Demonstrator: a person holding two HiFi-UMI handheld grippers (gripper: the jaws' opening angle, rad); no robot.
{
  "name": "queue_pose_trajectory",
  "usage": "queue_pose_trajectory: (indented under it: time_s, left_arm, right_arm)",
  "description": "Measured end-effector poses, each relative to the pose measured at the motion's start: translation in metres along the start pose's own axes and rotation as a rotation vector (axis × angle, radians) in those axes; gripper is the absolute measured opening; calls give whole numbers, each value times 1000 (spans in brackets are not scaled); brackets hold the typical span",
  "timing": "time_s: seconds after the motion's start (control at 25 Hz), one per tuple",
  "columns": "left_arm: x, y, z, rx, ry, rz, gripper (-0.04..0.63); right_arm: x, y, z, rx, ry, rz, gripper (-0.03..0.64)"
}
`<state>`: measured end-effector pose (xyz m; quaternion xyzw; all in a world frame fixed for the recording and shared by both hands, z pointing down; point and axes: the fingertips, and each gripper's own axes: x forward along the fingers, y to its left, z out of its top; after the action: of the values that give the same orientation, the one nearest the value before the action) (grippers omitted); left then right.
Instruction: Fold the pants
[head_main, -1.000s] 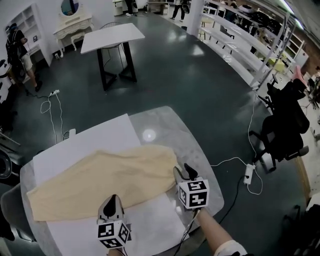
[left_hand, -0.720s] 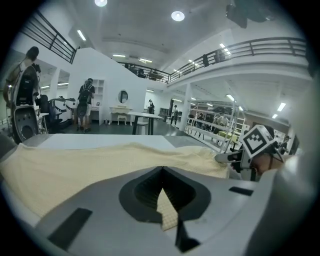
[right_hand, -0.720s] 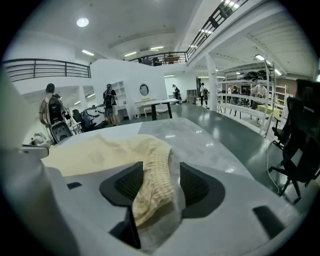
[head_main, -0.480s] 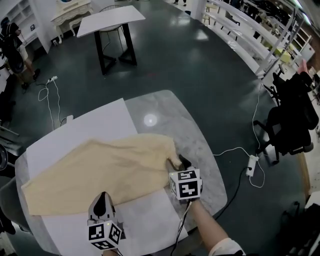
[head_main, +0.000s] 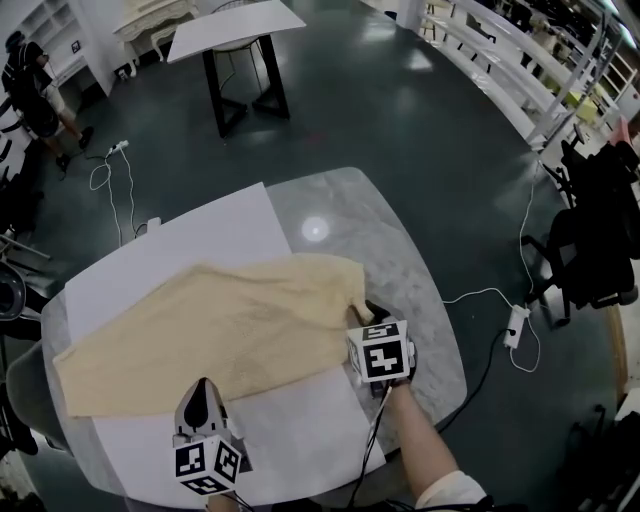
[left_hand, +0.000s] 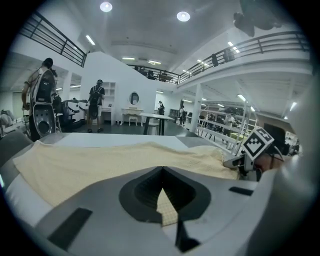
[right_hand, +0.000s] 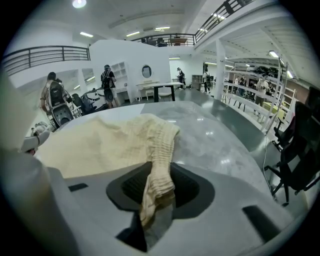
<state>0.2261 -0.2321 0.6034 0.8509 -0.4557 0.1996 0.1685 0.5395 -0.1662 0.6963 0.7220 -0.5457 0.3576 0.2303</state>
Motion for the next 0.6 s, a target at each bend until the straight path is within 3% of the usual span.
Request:
queue_pose_trajectory:
  time_s: [0.28,0.6]
  left_arm:
    - [-21,20,-9,-33,1,30,0]
    - [-49,63,-11,-70,13,55,0]
  right_arm:
    - [-7,4,-5,59,6,23,89]
    - [-63,34,22,156,-108,63,86]
